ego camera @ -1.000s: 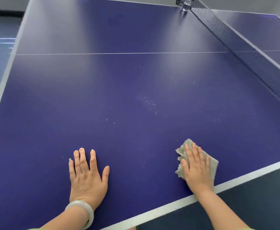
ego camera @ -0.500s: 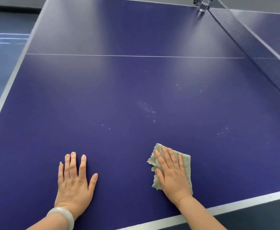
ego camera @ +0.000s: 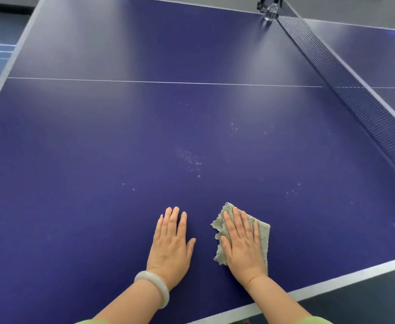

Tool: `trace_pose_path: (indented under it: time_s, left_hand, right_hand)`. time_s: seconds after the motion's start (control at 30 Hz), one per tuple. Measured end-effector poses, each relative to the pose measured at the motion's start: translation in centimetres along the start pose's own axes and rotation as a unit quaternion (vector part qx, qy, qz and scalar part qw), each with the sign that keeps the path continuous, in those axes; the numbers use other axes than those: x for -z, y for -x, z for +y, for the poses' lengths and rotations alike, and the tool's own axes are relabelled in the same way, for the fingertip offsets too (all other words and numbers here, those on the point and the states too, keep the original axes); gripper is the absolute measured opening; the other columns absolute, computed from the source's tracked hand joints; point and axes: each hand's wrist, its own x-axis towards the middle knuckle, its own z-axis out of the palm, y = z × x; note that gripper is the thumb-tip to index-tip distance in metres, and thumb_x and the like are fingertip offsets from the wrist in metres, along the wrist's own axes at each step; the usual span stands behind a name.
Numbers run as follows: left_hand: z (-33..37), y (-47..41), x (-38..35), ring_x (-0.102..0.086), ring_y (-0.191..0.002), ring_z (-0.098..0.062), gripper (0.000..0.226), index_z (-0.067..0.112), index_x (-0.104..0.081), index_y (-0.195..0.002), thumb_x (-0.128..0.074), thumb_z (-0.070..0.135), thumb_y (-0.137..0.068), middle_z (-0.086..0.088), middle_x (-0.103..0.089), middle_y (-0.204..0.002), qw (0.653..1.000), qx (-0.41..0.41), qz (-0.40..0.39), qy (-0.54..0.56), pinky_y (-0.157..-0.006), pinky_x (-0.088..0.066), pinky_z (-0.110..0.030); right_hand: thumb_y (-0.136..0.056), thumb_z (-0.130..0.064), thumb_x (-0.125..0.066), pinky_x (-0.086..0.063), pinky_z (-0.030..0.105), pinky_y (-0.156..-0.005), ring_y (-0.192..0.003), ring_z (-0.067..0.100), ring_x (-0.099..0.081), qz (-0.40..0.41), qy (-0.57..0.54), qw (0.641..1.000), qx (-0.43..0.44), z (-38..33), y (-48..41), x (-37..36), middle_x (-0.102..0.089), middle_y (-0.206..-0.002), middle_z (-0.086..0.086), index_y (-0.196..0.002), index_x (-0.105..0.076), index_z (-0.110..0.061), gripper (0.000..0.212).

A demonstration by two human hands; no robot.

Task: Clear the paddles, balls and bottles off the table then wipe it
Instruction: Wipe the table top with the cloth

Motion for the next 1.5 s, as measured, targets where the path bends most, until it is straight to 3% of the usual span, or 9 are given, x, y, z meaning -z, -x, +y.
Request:
trace_pose_path:
  time_s: [0.23, 0.47, 0.63, 0.7, 0.87, 1.17, 1.23, 1.37, 1.5]
  left_hand:
    - [1.6, -0.6, -1.9, -0.021, -0.148, -0.036, 0.070, 0.006, -0.030, -0.151, -0.024, 0.048, -0.096, -0.018, -0.027, -0.158, 1.000, 0.026, 0.000, -0.016, -0.117, -0.018, -0.053]
    - [1.7, -0.5, -2.0, -0.020, -0.148, -0.034, 0.070, 0.007, -0.032, -0.151, -0.023, 0.050, -0.097, -0.016, -0.027, -0.158, 0.999, 0.036, 0.009, -0.036, -0.117, -0.019, -0.052]
    - [1.9, -0.7, -2.2, -0.021, -0.148, -0.033, 0.070, 0.006, -0.034, -0.150, -0.027, 0.049, -0.096, -0.016, -0.028, -0.158, 0.999, 0.031, 0.015, -0.036, -0.117, -0.018, -0.051]
    - [1.9, -0.7, -2.2, -0.021, -0.148, -0.033, 0.070, 0.006, -0.033, -0.150, -0.027, 0.049, -0.096, -0.016, -0.028, -0.158, 0.999, 0.036, 0.017, -0.037, -0.117, -0.018, -0.051]
    - [2.0, -0.6, -2.1, -0.018, -0.149, -0.033, 0.070, 0.007, -0.030, -0.152, -0.026, 0.050, -0.096, -0.016, -0.026, -0.159, 0.998, 0.041, 0.007, -0.036, -0.117, -0.019, -0.051]
    - [1.4, -0.5, -1.5, -0.020, -0.149, -0.029, 0.063, 0.011, -0.035, -0.150, -0.031, 0.045, -0.097, -0.012, -0.029, -0.158, 1.000, 0.027, 0.012, 0.005, -0.116, -0.017, -0.046]
    - [0.5, -0.3, -1.0, -0.018, -0.148, -0.020, 0.057, 0.017, -0.038, -0.147, -0.030, 0.042, -0.097, -0.003, -0.030, -0.156, 0.995, 0.028, 0.045, 0.080, -0.119, -0.021, -0.043]
    - [-4.3, 0.4, 0.9, -0.023, -0.146, -0.024, 0.063, 0.012, -0.041, -0.146, -0.020, 0.050, -0.099, -0.007, -0.032, -0.153, 0.984, 0.104, 0.113, 0.090, -0.118, -0.025, -0.041]
    - [-10.8, 0.5, 1.4, -0.017, -0.148, -0.034, 0.067, 0.004, -0.034, -0.149, -0.030, 0.049, -0.100, -0.019, -0.025, -0.156, 0.959, 0.263, 0.105, 0.027, -0.120, -0.020, -0.050]
  right_hand:
    - [-0.102, -0.044, -0.019, -0.012, 0.044, -0.117, -0.151, 0.017, -0.009, -0.004, 0.032, 0.996, 0.080, 7.1, 3.8, 0.7, -0.004, -0.164, -0.004, -0.157, -0.011, -0.025, 0.059]
    - [-0.100, -0.043, -0.017, -0.003, 0.050, -0.121, -0.151, 0.022, 0.001, 0.021, -0.042, 0.971, -0.234, 5.0, -3.9, 1.0, 0.000, -0.164, 0.004, -0.154, 0.002, -0.025, 0.060]
    - [-0.097, -0.042, -0.029, -0.009, 0.047, -0.117, -0.151, 0.022, -0.010, 0.016, 0.020, 0.986, 0.163, 0.7, -3.4, 0.8, -0.012, -0.163, 0.002, -0.156, -0.015, -0.024, 0.063]
    - [-0.097, -0.043, -0.029, -0.012, 0.047, -0.117, -0.150, 0.021, -0.014, 0.020, 0.049, 0.977, 0.207, 5.4, -3.8, 0.6, -0.014, -0.163, -0.001, -0.156, -0.011, -0.028, 0.064]
    - [-0.101, -0.044, -0.009, -0.012, 0.052, -0.119, -0.150, 0.024, -0.005, 0.040, -0.019, 0.970, -0.239, 11.7, -2.9, 0.8, -0.008, -0.164, 0.006, -0.151, 0.008, -0.026, 0.056]
    - [-0.099, -0.042, -0.024, -0.011, 0.048, -0.117, -0.151, 0.020, -0.009, 0.033, 0.006, 0.991, 0.128, -1.5, -5.7, 0.9, -0.009, -0.164, 0.000, -0.156, -0.014, -0.024, 0.061]
    - [-0.098, -0.046, -0.017, -0.005, 0.045, -0.119, -0.151, 0.017, -0.003, 0.007, 0.013, 0.994, 0.107, 1.2, -7.6, 0.9, -0.001, -0.164, -0.004, -0.155, -0.003, -0.031, 0.061]
    - [-0.098, -0.047, -0.003, -0.002, 0.048, -0.121, -0.151, 0.018, 0.006, 0.001, -0.034, 0.989, -0.142, 2.4, -6.6, 0.9, 0.006, -0.164, -0.001, -0.150, 0.015, -0.031, 0.057]
    - [-0.100, -0.043, -0.011, -0.013, 0.053, -0.118, -0.150, 0.025, -0.012, 0.035, -0.030, 0.999, 0.001, -6.1, -2.6, 0.5, -0.014, -0.163, 0.007, -0.155, -0.016, -0.018, 0.061]
